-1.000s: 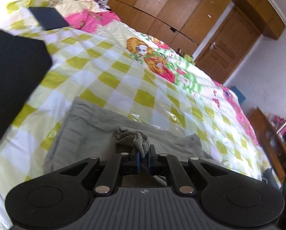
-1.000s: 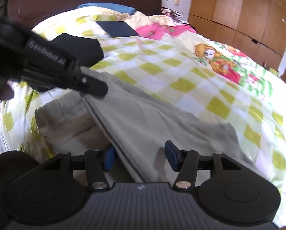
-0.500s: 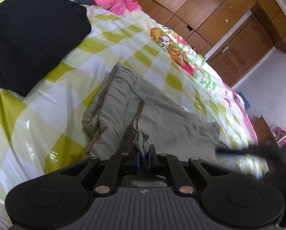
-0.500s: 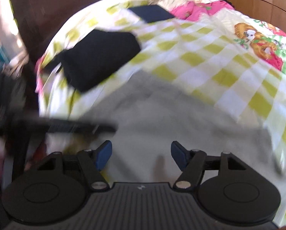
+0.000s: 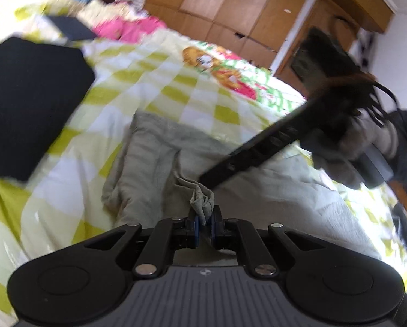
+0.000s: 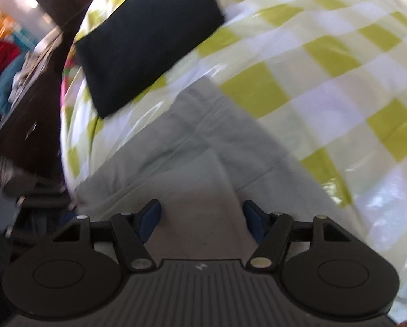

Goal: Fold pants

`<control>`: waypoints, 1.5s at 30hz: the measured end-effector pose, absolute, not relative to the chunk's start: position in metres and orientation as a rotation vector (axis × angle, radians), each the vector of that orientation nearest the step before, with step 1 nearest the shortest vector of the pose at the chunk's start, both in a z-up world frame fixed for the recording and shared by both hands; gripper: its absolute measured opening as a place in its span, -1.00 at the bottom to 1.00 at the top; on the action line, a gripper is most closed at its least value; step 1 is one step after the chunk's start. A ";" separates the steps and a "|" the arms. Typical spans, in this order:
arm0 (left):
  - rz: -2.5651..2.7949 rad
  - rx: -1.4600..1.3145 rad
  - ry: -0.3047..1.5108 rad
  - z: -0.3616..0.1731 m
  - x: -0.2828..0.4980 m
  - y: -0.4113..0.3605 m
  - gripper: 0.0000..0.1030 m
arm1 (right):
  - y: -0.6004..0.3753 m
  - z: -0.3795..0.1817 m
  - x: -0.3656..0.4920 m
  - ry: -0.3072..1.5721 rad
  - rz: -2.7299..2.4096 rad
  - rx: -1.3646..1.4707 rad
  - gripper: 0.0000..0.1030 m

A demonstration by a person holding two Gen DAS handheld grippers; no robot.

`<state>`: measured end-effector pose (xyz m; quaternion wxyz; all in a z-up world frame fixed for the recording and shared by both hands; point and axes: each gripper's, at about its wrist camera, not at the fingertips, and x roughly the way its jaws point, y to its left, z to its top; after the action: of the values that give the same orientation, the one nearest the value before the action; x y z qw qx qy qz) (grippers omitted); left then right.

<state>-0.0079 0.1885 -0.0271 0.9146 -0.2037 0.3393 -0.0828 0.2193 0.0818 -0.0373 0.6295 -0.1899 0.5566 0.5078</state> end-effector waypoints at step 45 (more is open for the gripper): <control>-0.067 -0.376 0.573 0.001 0.004 0.200 -0.46 | 0.057 0.040 0.205 0.882 0.929 -0.269 0.03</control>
<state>0.0039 0.1997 0.0008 0.9413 -0.1841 0.2810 -0.0329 0.2051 0.0571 0.0397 0.7934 -0.1251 0.4100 0.4322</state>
